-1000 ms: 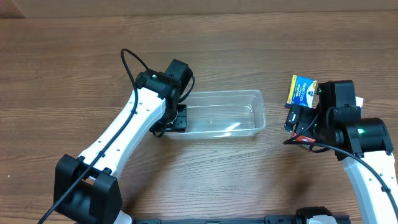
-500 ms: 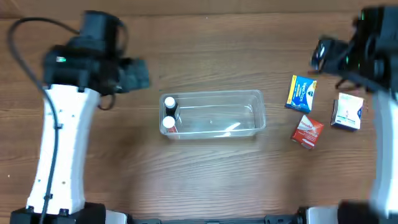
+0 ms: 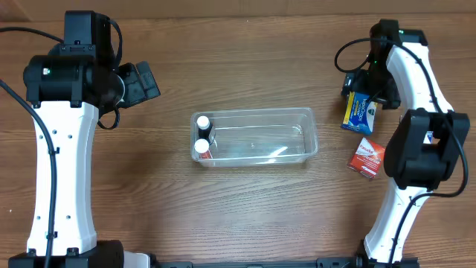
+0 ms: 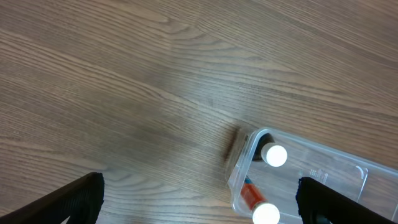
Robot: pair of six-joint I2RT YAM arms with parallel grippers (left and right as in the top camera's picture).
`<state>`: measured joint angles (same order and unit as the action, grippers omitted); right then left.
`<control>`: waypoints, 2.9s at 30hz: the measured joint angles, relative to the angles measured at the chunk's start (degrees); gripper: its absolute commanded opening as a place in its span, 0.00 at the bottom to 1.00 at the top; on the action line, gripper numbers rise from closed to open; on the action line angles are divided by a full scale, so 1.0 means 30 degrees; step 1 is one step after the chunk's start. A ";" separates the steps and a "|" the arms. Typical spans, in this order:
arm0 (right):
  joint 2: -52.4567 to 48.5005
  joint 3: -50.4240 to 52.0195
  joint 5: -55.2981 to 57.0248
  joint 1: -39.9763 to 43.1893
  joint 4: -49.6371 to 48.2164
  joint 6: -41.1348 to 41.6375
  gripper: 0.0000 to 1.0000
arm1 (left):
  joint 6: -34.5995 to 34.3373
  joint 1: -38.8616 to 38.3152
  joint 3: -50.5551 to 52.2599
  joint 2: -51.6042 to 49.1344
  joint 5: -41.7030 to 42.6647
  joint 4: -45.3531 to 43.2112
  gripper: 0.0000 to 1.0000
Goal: Pack container
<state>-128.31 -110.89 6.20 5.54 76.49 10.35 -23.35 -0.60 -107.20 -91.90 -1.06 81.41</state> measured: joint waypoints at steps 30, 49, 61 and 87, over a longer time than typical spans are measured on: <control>0.4233 -0.0561 -0.2317 -0.0262 0.2834 -0.0510 0.75 | 0.0000 0.0000 0.0000 0.0000 0.0015 0.0109 1.00; 1.1052 1.0346 -0.0707 -1.1591 -0.4036 0.2565 0.77 | 0.0437 0.0000 0.0000 0.0000 0.0007 0.0634 1.00; 1.1052 1.2815 -0.0430 -1.0287 -0.6783 0.2594 0.81 | 0.0437 0.0000 0.0000 0.0000 0.0007 0.0874 1.00; 1.5067 0.7796 0.1158 -0.0372 -0.0656 0.4109 1.00 | 0.0860 0.0000 0.0000 0.0000 0.0007 0.0889 1.00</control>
<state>-83.11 -87.50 9.67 4.43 74.52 22.68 -20.78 -0.60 -107.20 -91.90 -1.04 84.07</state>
